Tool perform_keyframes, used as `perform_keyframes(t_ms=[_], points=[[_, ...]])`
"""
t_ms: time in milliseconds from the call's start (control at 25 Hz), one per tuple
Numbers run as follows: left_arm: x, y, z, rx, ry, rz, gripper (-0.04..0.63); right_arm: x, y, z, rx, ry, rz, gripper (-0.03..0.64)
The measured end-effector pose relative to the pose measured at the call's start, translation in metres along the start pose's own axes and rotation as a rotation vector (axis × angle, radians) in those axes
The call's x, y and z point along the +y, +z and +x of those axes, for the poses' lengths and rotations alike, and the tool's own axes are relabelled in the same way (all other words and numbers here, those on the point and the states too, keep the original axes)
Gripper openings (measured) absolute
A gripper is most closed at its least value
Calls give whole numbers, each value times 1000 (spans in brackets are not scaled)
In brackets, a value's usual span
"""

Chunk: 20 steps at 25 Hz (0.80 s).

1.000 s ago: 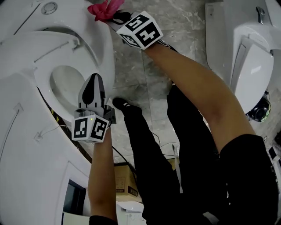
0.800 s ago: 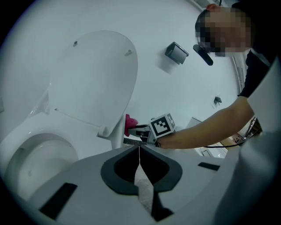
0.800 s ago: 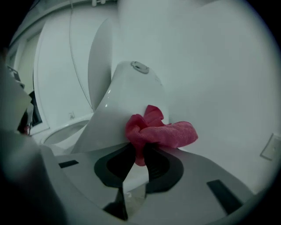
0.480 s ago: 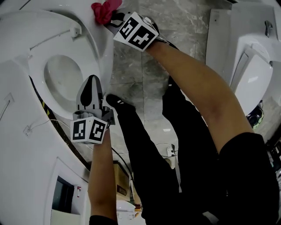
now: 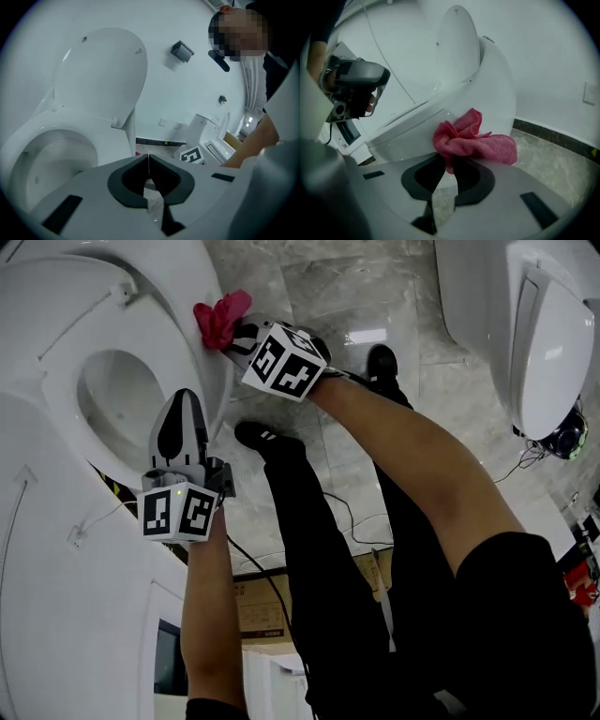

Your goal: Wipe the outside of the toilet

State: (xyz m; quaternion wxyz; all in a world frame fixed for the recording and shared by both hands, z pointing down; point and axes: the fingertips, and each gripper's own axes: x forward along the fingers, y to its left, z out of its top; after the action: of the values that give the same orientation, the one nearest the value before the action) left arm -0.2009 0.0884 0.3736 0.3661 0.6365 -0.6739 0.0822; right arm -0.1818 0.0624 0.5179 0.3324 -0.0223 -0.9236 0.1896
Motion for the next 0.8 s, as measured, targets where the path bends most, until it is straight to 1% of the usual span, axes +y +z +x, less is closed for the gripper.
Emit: perform_keyframes(t_ms=[120,240,360,520,720,800], points=[[4,-4,-3,9,-30,30,18,26,-16,-1,-21,-12,62,74],[10,-8,-8,5,-44,35,18,49,-30,0,-33,-20,116,74],[14,-16,-17,12,-54,37,18,75,-48,4,-22,-9,155,72],[16,-24,-25,20,-65,42,18,111,-71,11,15,39,156,70],[21,-31,-30,27,-75,43,18,168,-94,23,54,141,140,69],[24,-30,-31,23,-70,39,18,181,-99,31,59,155,155,69]])
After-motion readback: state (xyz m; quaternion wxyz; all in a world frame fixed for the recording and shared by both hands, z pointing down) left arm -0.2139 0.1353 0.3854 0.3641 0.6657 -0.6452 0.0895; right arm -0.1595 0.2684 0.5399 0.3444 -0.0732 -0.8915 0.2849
